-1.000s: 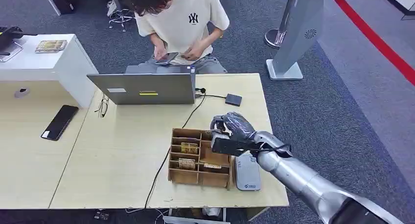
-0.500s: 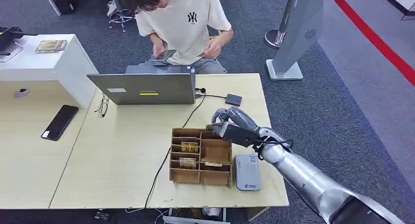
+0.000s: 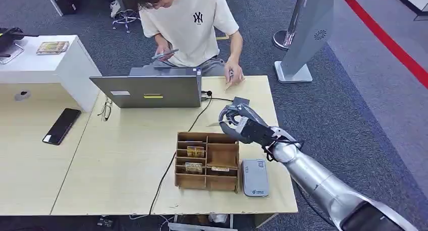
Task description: Pass the card to the sensor for recognition and then transmit it.
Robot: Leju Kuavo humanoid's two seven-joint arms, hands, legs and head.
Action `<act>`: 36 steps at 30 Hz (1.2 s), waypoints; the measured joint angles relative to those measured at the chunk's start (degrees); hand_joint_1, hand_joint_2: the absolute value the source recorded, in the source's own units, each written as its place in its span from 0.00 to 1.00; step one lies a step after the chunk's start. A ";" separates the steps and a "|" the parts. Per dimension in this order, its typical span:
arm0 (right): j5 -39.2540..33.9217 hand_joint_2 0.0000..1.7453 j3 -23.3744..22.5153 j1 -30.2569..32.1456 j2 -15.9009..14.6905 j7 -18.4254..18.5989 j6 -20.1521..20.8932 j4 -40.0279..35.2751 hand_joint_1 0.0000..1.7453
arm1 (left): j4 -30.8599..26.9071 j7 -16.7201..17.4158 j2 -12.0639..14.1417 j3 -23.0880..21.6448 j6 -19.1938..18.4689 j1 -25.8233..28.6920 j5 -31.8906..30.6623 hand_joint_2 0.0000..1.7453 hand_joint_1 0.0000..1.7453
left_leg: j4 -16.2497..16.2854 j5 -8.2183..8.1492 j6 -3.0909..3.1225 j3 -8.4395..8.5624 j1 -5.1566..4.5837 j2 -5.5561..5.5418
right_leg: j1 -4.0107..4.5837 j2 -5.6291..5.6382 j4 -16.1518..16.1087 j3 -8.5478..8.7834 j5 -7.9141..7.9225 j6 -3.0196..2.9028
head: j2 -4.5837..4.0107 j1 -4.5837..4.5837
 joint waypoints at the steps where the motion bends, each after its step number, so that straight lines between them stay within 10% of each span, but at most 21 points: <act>1: -0.33 1.00 -0.20 0.00 0.00 -0.18 0.22 -0.31 0.88 | 0.00 -0.04 0.00 0.00 0.02 0.02 -0.05 0.00 0.00 | 0.00 0.00 0.00 0.00 0.00 0.00 | 0.00 0.00 0.00 0.00 0.00 0.00 | 0.00 0.04; 36: 4.50 1.00 -0.29 -4.04 4.57 -3.17 -1.59 -2.76 0.99 | 0.00 0.66 -0.02 0.02 -0.98 -0.36 -2.36 0.00 0.00 | 0.00 0.01 0.00 0.00 0.00 0.01 | 0.00 0.00 0.02 0.01 0.00 0.00 | 0.00 0.02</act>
